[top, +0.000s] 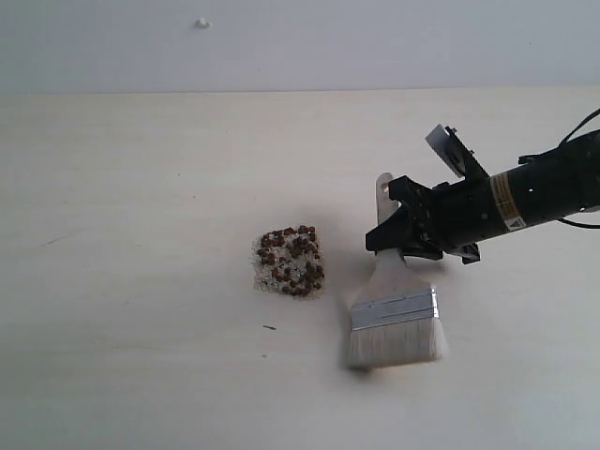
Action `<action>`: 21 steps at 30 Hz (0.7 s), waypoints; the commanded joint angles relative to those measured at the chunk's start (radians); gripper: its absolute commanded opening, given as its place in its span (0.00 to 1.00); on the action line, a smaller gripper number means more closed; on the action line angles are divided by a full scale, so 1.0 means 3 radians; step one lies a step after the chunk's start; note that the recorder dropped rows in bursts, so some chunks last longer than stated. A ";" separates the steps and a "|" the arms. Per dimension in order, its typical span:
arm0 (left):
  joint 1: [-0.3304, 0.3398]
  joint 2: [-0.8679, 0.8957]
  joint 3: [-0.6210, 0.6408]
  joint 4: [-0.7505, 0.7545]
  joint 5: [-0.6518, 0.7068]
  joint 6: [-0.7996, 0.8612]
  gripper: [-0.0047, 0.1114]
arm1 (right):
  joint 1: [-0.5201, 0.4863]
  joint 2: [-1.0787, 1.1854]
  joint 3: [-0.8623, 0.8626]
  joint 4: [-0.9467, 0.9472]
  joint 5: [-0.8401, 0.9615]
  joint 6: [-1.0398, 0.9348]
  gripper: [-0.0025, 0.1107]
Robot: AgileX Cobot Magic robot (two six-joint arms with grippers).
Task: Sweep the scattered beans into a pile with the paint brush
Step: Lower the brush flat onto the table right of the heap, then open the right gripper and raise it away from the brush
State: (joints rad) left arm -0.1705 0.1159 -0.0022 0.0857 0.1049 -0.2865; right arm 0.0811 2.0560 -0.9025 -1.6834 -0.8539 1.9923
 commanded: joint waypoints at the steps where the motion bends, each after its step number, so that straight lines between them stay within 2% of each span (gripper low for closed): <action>1: 0.0001 -0.0016 0.0007 -0.0016 -0.0006 -0.0016 0.04 | 0.0003 0.0026 -0.0015 0.0025 0.0110 0.0026 0.03; 12: 0.0001 -0.0016 0.0007 -0.0016 -0.0006 -0.0016 0.04 | 0.0003 0.0009 -0.0075 -0.0190 0.0275 0.0120 0.29; 21: 0.0001 -0.0016 0.0007 -0.0016 -0.0006 -0.0016 0.04 | 0.0003 -0.0175 -0.0244 -0.0203 0.0771 0.0082 0.31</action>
State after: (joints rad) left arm -0.1705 0.1159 -0.0022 0.0857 0.1049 -0.2865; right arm 0.0811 2.0304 -0.9623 -1.7420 -0.6790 2.0317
